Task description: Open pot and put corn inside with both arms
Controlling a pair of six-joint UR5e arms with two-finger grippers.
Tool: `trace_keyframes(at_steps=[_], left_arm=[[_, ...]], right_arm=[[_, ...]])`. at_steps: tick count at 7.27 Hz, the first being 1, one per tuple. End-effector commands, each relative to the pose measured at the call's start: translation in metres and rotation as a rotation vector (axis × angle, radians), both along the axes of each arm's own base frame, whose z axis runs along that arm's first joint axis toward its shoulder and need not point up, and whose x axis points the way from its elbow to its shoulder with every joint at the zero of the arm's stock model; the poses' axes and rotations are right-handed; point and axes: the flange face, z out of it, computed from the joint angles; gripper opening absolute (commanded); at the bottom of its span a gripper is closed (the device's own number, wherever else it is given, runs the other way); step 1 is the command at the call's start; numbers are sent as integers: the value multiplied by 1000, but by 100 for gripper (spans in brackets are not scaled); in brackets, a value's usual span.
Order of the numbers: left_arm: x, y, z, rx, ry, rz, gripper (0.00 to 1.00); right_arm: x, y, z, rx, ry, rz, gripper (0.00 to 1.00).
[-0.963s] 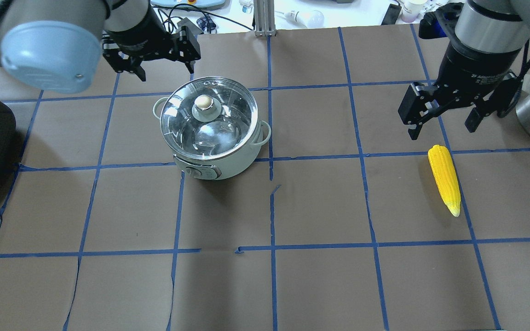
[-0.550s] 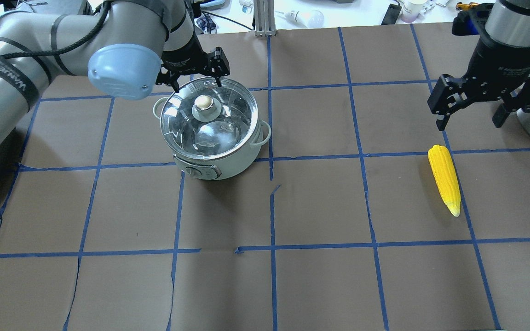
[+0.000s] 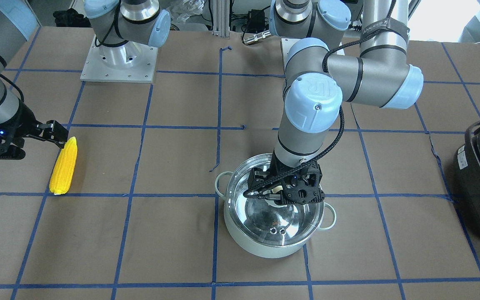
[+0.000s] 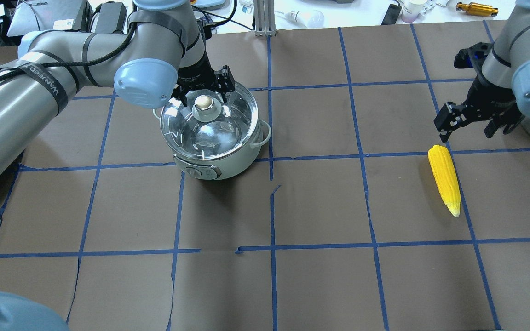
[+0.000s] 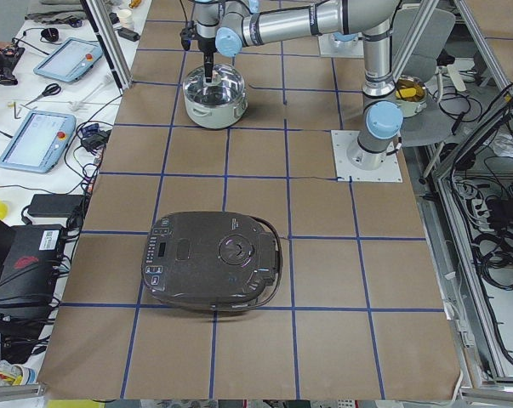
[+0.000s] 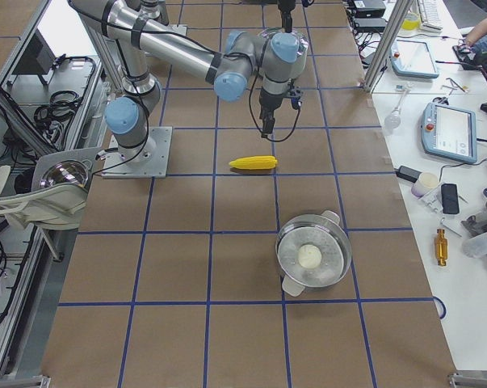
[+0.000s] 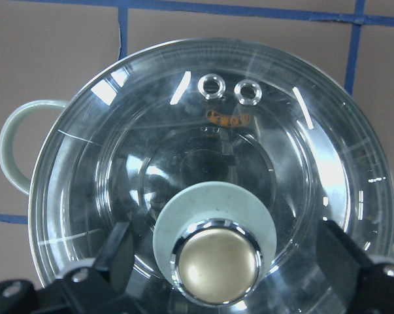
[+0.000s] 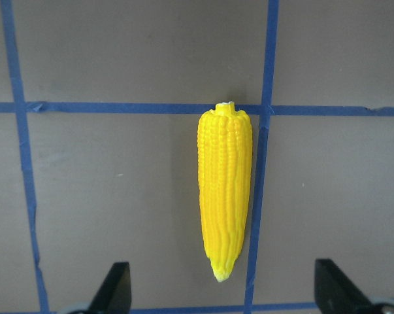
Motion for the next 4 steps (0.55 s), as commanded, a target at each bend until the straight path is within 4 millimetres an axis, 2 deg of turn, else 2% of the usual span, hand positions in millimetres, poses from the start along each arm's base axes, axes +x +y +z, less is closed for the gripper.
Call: trace_keyframes(at_steps=[1, 2, 3, 4], left_arm=[[2, 5, 1, -1, -7, -23, 83], [2, 4, -3, 5, -9, -23, 64], [2, 4, 3, -4, -9, -18, 46], [2, 5, 2, -1, -8, -18, 37]], right_arm=[[-13, 21, -59, -30, -4, 83, 100], [-15, 17, -73, -50, 5, 81, 100], [-18, 11, -84, -64, 11, 76, 100], [-19, 6, -97, -64, 8, 76, 100]])
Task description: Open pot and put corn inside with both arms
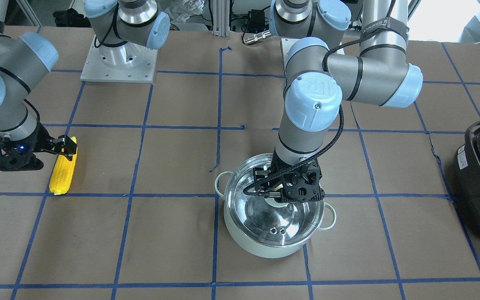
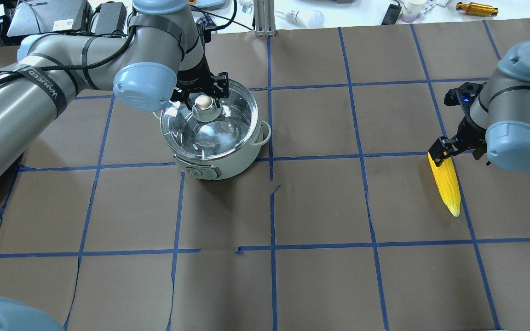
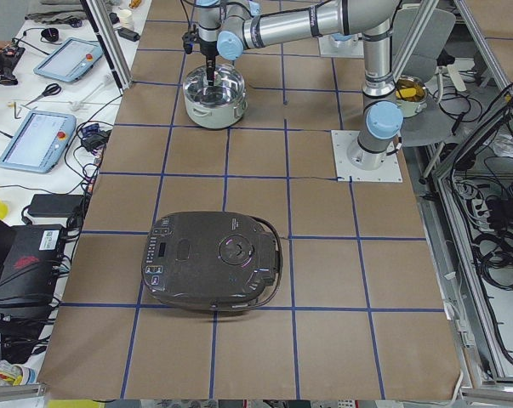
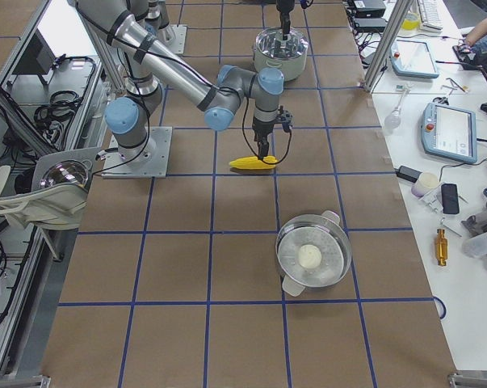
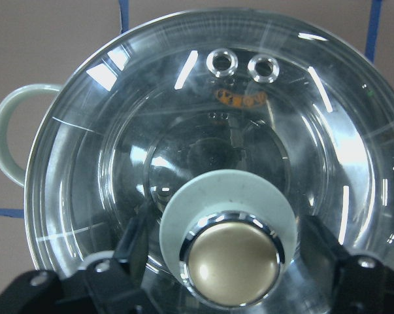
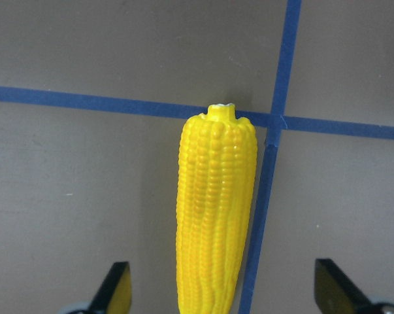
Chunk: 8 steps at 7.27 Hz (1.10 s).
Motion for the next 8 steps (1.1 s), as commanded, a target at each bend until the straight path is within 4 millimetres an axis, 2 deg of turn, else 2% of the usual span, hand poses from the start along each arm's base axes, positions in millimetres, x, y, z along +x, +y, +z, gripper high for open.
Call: trace_keyframes(at_steps=[1, 2, 3, 4, 5, 6, 7, 8], left_arm=[[0, 0, 13, -23, 4, -1, 31], [3, 1, 22, -31, 11, 2, 26], [5, 5, 39, -48, 12, 2, 20], [14, 7, 72, -55, 14, 12, 20], [44, 2, 99, -44, 4, 42, 14], [103, -8, 101, -25, -2, 36, 12], [158, -14, 86, 6, 12, 45, 3], [204, -16, 69, 31, -3, -7, 0]], right_arm=[[-6, -7, -29, 14, -10, -7, 100], [-10, -7, -33, 22, -12, -16, 100], [-11, -8, -47, 42, -25, -58, 100], [-8, -9, -56, 44, -60, -110, 100], [-8, -9, -57, 47, -61, -112, 100], [-9, -9, -62, 58, -59, -104, 90], [-11, -11, -60, 55, -47, -105, 58], [-10, -12, -60, 51, -58, -110, 16]])
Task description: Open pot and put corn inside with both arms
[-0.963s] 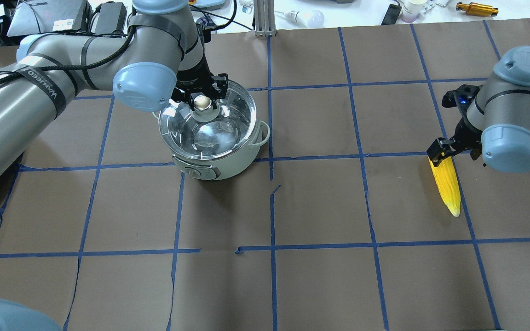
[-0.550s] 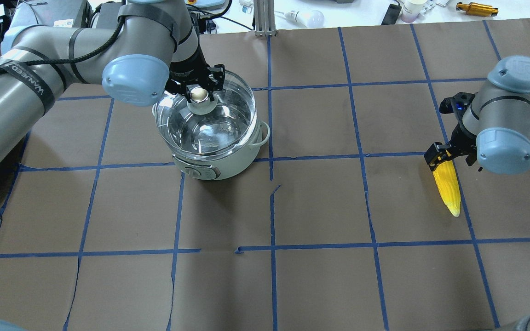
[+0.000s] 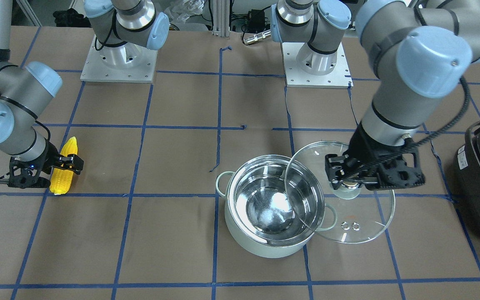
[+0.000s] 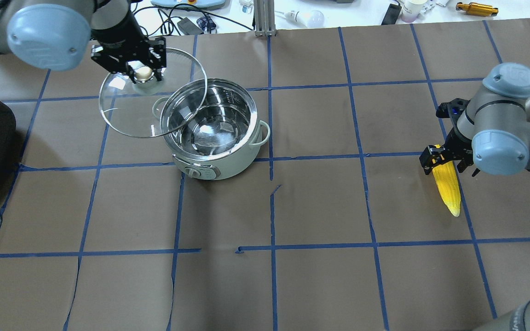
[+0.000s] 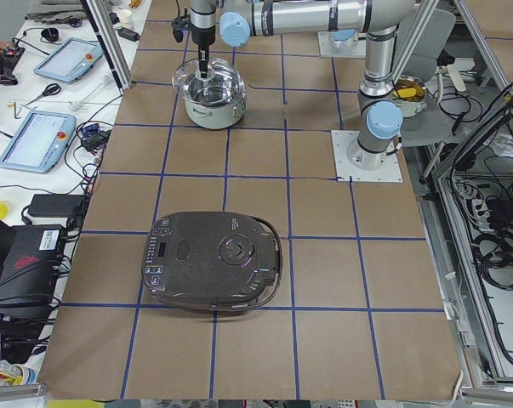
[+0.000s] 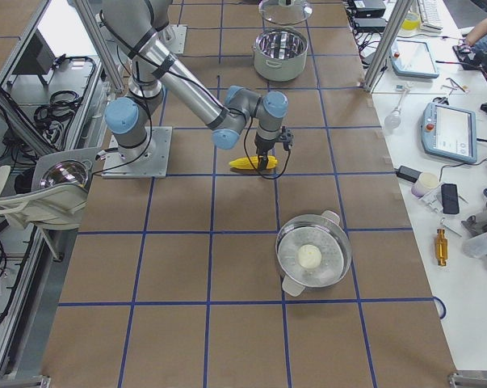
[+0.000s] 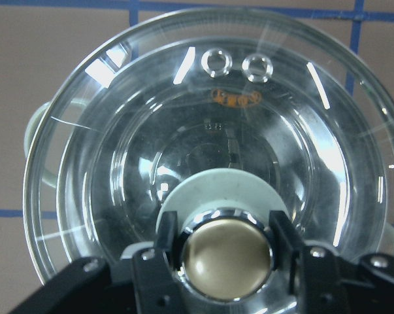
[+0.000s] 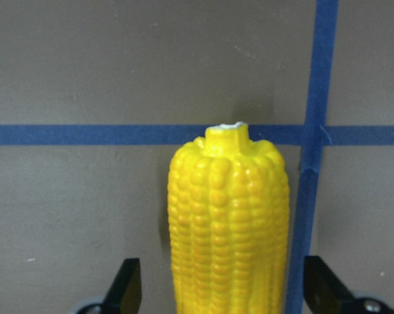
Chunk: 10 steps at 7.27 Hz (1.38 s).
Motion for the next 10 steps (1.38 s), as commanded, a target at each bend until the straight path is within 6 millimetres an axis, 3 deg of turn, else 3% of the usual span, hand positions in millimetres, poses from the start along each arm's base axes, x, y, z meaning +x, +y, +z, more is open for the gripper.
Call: trace_keyframes(at_steps=[1, 2, 3, 4, 5, 6, 7, 8, 9, 10], left_arm=[[105, -5, -33, 58, -5, -106, 0], [147, -2, -63, 99, 18, -100, 0], [163, -6, -80, 27, -18, -105, 0], [165, -5, -108, 23, -24, -117, 0], [167, -3, -137, 37, -16, -107, 0], [167, 3, -162, 65, -8, -105, 0], [184, 6, -172, 33, -25, -83, 0], [204, 9, -176, 37, -18, -52, 0], [206, 9, -184, 45, -3, -41, 0], [205, 9, -196, 61, 4, -39, 0]], right_arm=[[1, -3, 2, -8, -9, -5, 0], [0, -5, 7, -19, -4, -8, 0], [-3, -23, 32, -62, 17, -27, 0], [8, -47, 65, -66, 17, -38, 0], [50, -78, 111, -90, 25, -27, 0], [115, -102, 163, -139, 31, -47, 0], [186, -113, 199, -133, -11, -104, 0], [250, -126, 211, -147, -22, -146, 0], [319, -129, 216, -167, -22, -122, 0], [374, -133, 220, -180, -30, -116, 0]])
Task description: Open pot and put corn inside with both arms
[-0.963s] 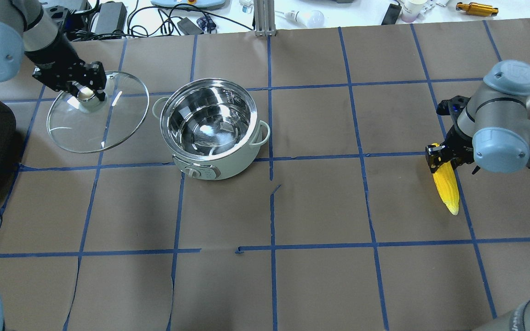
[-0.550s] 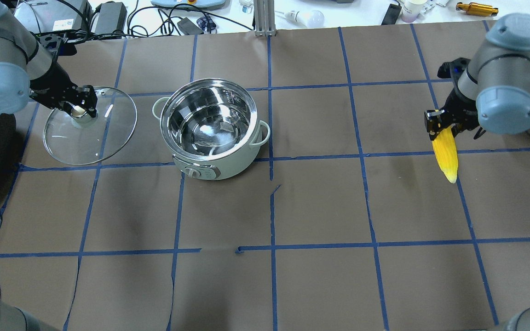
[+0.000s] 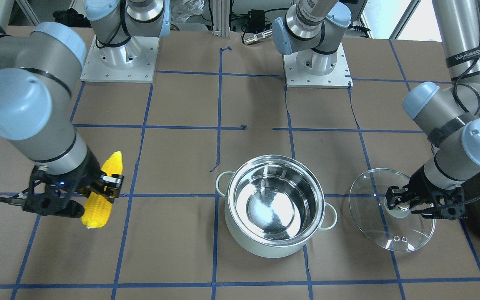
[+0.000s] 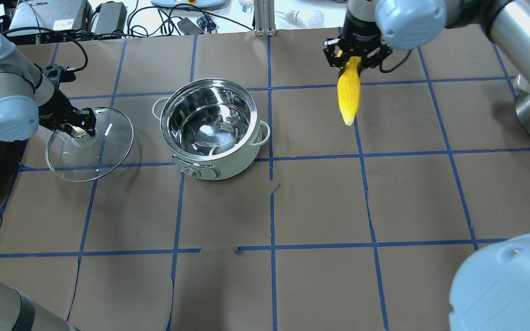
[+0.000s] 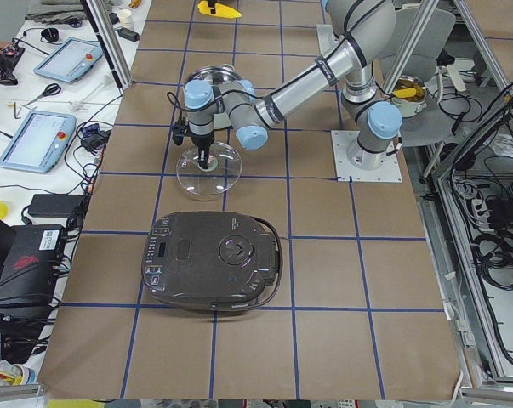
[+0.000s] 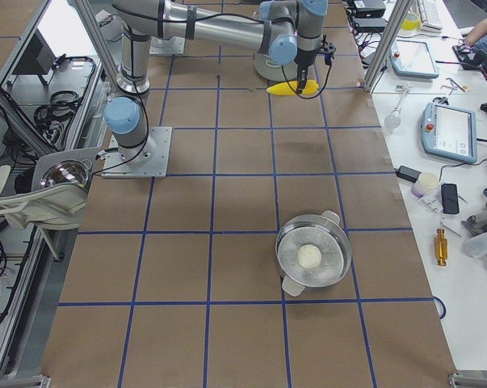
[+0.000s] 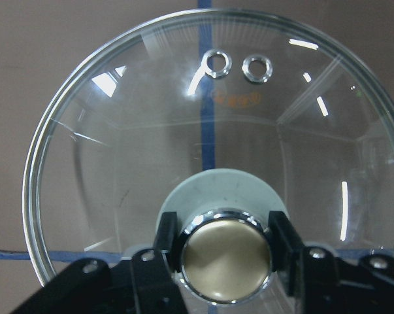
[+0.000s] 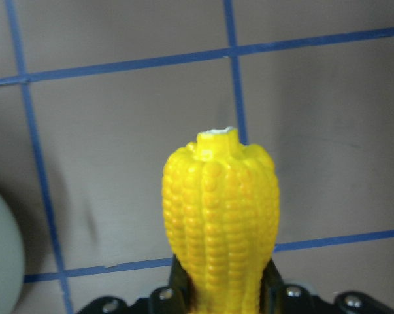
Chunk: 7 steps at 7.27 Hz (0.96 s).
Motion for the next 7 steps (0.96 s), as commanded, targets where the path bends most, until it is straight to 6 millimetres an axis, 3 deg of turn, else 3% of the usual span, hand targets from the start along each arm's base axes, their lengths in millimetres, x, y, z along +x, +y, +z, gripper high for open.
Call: trace_keyframes(at_steps=[1, 2, 3, 4, 5, 6, 7], left_arm=[[3, 1, -20, 24, 12, 9, 0], [3, 0, -22, 27, 16, 8, 0], [3, 1, -23, 31, 15, 5, 12], [3, 0, -24, 32, 17, 3, 48], [3, 0, -26, 34, 20, 5, 67], [3, 0, -26, 33, 18, 5, 83], [3, -1, -26, 32, 17, 2, 86]], right_arm=[[134, -1, 5, -30, -17, 23, 0], [175, 2, 1, -43, -26, 35, 0], [196, 8, 0, -48, -30, 63, 0], [205, 9, -13, -32, -36, 64, 0], [216, 9, -26, -24, -39, 40, 0], [231, 13, -41, -17, -37, 51, 0], [237, 6, -53, -34, -52, 11, 0]])
